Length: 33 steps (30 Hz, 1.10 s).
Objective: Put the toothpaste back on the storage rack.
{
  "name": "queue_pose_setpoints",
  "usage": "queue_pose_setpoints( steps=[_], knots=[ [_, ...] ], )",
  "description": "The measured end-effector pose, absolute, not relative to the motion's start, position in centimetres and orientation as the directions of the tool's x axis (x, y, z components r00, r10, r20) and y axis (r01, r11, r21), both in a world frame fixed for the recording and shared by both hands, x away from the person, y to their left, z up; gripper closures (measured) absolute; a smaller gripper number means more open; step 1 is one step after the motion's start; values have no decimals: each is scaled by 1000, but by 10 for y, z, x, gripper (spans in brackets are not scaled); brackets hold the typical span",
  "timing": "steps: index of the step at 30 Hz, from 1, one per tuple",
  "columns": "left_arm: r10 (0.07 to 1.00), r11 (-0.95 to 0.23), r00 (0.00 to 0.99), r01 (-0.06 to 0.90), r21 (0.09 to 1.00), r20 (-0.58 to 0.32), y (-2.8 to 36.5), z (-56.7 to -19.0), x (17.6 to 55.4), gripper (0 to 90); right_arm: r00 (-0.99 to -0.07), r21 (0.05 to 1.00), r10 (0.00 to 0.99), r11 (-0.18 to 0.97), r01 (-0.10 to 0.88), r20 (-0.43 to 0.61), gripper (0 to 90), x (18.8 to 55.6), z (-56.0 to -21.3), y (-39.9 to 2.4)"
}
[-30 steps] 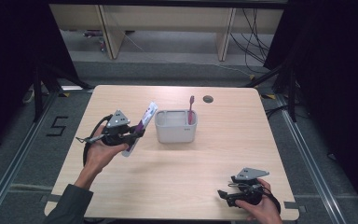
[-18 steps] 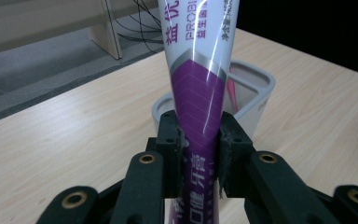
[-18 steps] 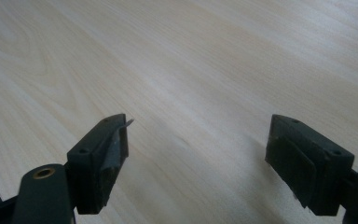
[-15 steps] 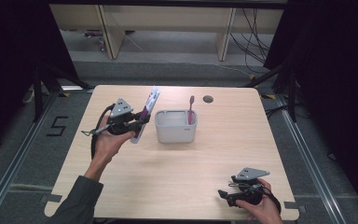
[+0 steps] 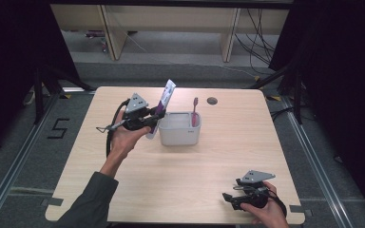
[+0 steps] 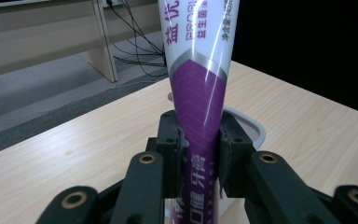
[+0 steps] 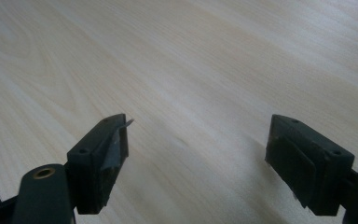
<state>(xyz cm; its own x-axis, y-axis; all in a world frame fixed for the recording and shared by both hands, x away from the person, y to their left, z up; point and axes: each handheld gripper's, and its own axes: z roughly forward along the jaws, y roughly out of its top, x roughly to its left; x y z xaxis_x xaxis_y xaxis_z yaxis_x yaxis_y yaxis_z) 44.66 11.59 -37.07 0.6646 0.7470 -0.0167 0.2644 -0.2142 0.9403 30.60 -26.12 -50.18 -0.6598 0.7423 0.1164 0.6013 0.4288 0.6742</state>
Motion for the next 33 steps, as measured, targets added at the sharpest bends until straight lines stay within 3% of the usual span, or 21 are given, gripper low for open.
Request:
queue_pose_setpoints(
  steps=[33],
  knots=[
    [738,-194,675,235,952,-17,54,-368,485,734,-678,687,727,438,580,108,219,306,-500,-262]
  ],
)
